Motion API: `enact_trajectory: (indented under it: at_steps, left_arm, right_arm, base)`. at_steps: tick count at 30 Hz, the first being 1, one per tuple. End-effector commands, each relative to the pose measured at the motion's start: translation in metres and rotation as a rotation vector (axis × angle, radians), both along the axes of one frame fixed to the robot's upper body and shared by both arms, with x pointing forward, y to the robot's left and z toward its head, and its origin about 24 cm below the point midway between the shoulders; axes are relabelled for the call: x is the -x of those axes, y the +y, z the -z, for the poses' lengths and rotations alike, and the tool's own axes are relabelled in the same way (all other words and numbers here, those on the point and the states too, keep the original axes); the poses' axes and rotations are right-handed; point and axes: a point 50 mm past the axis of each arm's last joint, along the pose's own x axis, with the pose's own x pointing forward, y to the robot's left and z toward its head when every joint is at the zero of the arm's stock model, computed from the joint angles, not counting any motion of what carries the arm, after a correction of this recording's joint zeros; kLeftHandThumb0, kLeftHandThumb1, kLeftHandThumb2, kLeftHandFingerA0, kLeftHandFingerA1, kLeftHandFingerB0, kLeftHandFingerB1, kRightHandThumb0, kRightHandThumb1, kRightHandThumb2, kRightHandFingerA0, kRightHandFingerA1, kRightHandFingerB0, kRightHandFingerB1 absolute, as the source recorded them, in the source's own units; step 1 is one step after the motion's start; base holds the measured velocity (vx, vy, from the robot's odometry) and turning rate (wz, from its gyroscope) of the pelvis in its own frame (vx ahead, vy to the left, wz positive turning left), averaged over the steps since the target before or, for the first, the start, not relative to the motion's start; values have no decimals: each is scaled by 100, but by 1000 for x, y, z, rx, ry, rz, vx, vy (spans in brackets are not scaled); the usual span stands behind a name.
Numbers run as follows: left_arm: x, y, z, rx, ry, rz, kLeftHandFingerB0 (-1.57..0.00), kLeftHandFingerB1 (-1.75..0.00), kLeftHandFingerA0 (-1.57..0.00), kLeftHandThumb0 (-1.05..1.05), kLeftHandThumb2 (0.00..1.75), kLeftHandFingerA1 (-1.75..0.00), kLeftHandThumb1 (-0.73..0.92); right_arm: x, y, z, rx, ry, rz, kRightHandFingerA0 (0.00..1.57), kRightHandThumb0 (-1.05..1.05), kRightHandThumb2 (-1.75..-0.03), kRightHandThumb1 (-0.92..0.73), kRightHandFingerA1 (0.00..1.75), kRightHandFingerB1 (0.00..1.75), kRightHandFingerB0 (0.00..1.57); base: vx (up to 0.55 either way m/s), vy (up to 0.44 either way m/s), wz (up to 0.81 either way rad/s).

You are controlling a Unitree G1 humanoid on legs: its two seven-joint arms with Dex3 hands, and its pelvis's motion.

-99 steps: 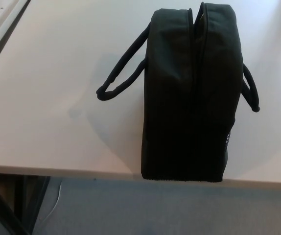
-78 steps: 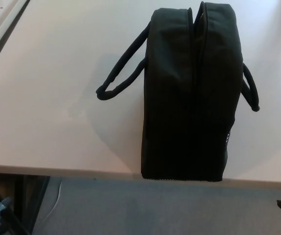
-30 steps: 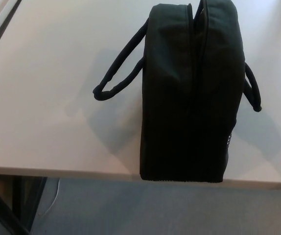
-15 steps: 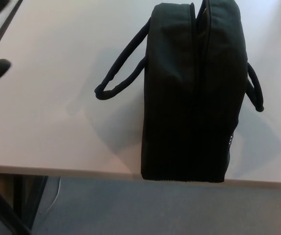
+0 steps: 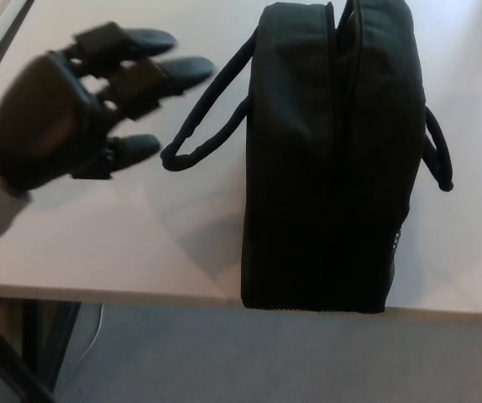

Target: A lunch bag is kept on the middle of the desk and the robot uses both its hands to grab the opening of the bag from the left and right and moves its hands away from each other to spread the bag open

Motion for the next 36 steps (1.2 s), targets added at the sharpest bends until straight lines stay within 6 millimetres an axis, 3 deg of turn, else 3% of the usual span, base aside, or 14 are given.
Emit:
enact_trajectory:
  at_steps: [1, 6, 7, 9, 10, 15, 16, 27, 28, 30, 31, 32, 35, 36]
  left_arm:
    - [1, -26, 8, -97, -94, 110, -29, -32, -44, -10, 57, -34, 60]
    - [4, -46, 11, -141, -132, 203, -26, -34, -39, -9, 64, -36, 60]
    - [5, -50, 13, -145, -138, 227, -17, -51, -26, -5, 94, -54, 41]
    - [5, -57, 13, -146, -154, 251, -26, -34, -38, -5, 71, -36, 57]
    - [6, -57, 14, -150, -159, 254, -17, -52, -25, -4, 96, -54, 42]
    - [7, -59, 15, -160, -163, 261, -15, -51, -24, -6, 95, -54, 43]
    - [7, -62, 14, -164, -180, 269, -21, -32, -39, -5, 68, -35, 57]
    - [5, -67, 11, -159, -205, 281, -14, -51, -24, -1, 94, -54, 39]
    - [5, -67, 11, -164, -208, 277, -13, -50, -24, -2, 94, -54, 40]
    - [5, -66, 12, -160, -216, 275, -14, -50, -25, -2, 94, -54, 40]
    - [5, -66, 12, -157, -218, 274, -14, -51, -25, -3, 93, -54, 39]
    - [6, -65, 13, -153, -221, 271, -24, -32, -40, -3, 67, -35, 55]
    - [6, -63, 13, -149, -217, 270, -25, -32, -40, -3, 67, -35, 57]
    - [6, -62, 13, -150, -218, 265, -16, -51, -27, -3, 93, -55, 40]
  right_arm:
    - [-11, 18, 3, 71, 62, 14, 21, -42, -64, -45, 39, 34, 15]
    - [-15, 29, 10, 98, 62, 0, 19, -45, -66, -46, 39, 34, 14]
    - [-15, 31, 12, 93, 66, -8, 19, -44, -66, -45, 39, 34, 12]
    - [-15, 33, 15, 82, 78, -20, 19, -43, -65, -45, 39, 34, 12]
    - [-16, 35, 17, 83, 85, -23, 18, -44, -66, -46, 38, 34, 13]
    - [-16, 38, 23, 113, 73, -28, 22, -41, -58, -56, 33, 26, 11]
    - [-16, 38, 27, 116, 99, -35, 22, -39, -58, -58, 32, 26, 12]
    - [-12, 32, 51, 140, 192, -28, 19, -41, -59, -57, 32, 24, 11]
    - [-12, 31, 52, 137, 210, -28, 1, -26, -96, -48, 48, 49, 0]
    - [-11, 31, 52, 136, 215, -34, 0, -26, -97, -49, 47, 49, 0]
    - [-11, 31, 53, 136, 215, -35, 20, -39, -59, -56, 33, 24, 10]
    - [-10, 31, 54, 132, 211, -38, 17, -45, -66, -47, 38, 33, 10]
    - [-10, 31, 55, 129, 208, -39, 17, -45, -66, -48, 38, 33, 11]
    - [-10, 31, 56, 129, 207, -38, 16, -45, -67, -47, 39, 32, 8]
  base:
    - [0, 0, 0]
    - [0, 0, 0]
    - [0, 0, 0]
    - [0, 0, 0]
    - [0, 0, 0]
    - [0, 0, 0]
    - [0, 0, 0]
    - [0, 0, 0]
    - [0, 0, 0]
    - [0, 0, 0]
    - [0, 0, 0]
    - [0, 0, 0]
    - [0, 0, 0]
    - [0, 0, 0]
